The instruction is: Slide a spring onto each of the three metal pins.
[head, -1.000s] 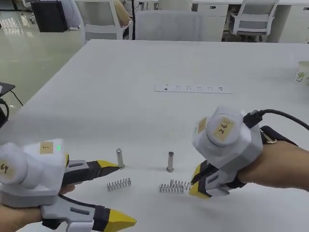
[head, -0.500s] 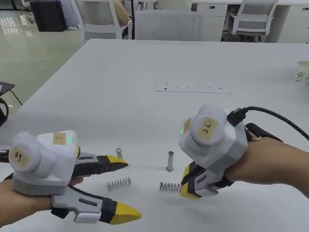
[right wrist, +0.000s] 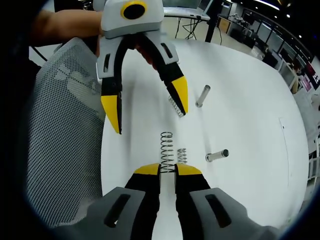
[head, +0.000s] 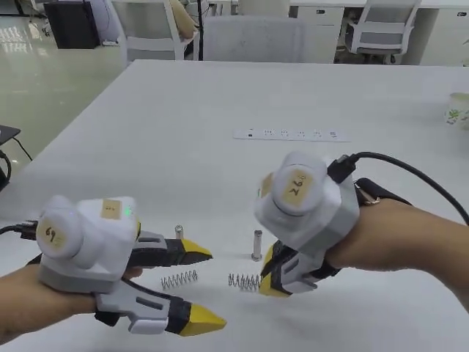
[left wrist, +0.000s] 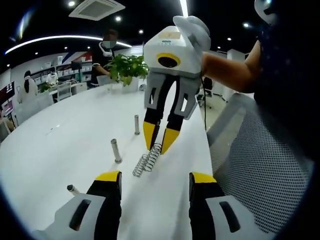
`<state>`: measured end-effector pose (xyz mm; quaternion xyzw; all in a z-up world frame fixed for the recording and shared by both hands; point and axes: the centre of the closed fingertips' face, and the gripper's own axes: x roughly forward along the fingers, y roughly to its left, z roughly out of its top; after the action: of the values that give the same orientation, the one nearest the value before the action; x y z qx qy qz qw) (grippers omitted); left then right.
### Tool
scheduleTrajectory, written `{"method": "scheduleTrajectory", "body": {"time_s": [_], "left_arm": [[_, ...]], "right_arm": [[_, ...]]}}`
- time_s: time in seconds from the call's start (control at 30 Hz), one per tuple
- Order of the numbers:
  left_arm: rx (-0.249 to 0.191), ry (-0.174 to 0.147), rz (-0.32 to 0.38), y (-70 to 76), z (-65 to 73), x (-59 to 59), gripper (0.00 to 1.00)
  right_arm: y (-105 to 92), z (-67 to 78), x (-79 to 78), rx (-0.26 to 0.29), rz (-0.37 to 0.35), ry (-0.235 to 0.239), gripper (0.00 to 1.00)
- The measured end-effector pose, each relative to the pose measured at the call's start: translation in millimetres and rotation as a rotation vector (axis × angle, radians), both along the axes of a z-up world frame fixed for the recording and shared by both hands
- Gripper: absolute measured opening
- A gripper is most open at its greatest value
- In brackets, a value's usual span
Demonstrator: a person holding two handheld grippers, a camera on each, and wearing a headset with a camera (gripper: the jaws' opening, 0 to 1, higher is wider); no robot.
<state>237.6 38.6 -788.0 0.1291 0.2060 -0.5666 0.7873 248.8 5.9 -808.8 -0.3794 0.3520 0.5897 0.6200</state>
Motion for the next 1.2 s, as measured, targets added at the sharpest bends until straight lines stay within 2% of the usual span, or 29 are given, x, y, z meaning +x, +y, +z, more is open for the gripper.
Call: {"method": "scheduleTrajectory", "body": {"time_s": [0.5, 0.83, 1.2], "left_arm": [[0.023, -0.025, -0.071, -10.5, -0.9, -7.8, 0.29], [0.041, -0.055, -0.119, -18.6, -2.8, -11.3, 0.17], [0.07, -0.08, -0.157, -22.0, -6.6, -13.8, 0.12]], "right_arm": [[3.3, 1.9, -10.7, -0.008, 0.058, 0.016, 0.08], [3.3, 3.2, -18.1, -0.019, 0.095, 0.028, 0.08], [4.5, 5.1, -22.5, -0.023, 0.113, 0.035, 0.08]]}}
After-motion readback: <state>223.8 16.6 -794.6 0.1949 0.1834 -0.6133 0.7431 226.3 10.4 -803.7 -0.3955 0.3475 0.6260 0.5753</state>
